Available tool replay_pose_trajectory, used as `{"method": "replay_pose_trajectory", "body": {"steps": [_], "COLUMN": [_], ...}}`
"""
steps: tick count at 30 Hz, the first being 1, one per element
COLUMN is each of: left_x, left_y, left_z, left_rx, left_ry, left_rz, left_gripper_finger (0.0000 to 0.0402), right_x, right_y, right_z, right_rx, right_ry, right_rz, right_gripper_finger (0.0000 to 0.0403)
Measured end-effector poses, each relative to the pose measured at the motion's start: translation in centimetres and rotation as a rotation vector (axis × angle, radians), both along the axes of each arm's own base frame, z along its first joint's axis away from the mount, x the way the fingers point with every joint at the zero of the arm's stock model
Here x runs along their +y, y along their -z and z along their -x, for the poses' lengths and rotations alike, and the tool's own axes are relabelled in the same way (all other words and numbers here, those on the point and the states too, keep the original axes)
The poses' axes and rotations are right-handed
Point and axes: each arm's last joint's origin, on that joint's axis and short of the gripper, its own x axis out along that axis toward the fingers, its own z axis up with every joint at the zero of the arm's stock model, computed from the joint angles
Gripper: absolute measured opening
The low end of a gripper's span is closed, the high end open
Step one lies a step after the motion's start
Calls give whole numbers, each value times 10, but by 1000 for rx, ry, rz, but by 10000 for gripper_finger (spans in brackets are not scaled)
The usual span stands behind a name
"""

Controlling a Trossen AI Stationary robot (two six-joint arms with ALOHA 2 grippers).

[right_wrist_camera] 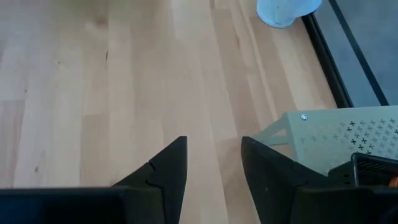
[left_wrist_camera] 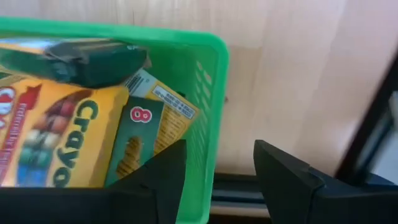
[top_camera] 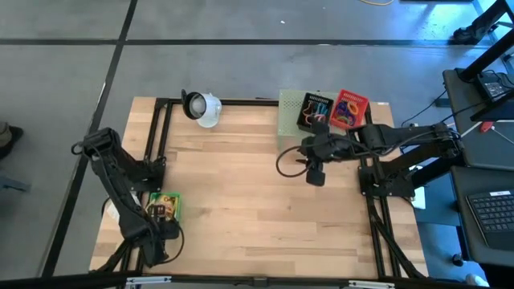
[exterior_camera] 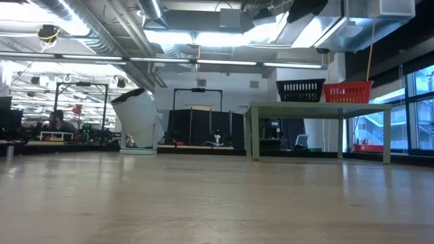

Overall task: Pick & Place Office Desk Supplies
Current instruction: Put the green bin on the shelf

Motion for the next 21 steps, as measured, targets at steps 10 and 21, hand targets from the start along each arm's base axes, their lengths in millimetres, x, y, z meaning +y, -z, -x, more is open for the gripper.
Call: {"method": "replay_pose_trajectory", "body": {"steps": [10, 21], "left_x": [-7, -8], "left_y": [22, 28], "left_z": [-4, -9], "left_rx": [29, 33], "left_ry": [45, 52], "left_rz": [-69, -73], "left_gripper_finger": [150, 6], "right_x": [0, 0], "right_y": [0, 0], "right_z": [0, 0], "right_rx": [0, 0], "right_ry": [0, 0], "right_rz": [0, 0], "right_gripper_finger": [152, 152]}}
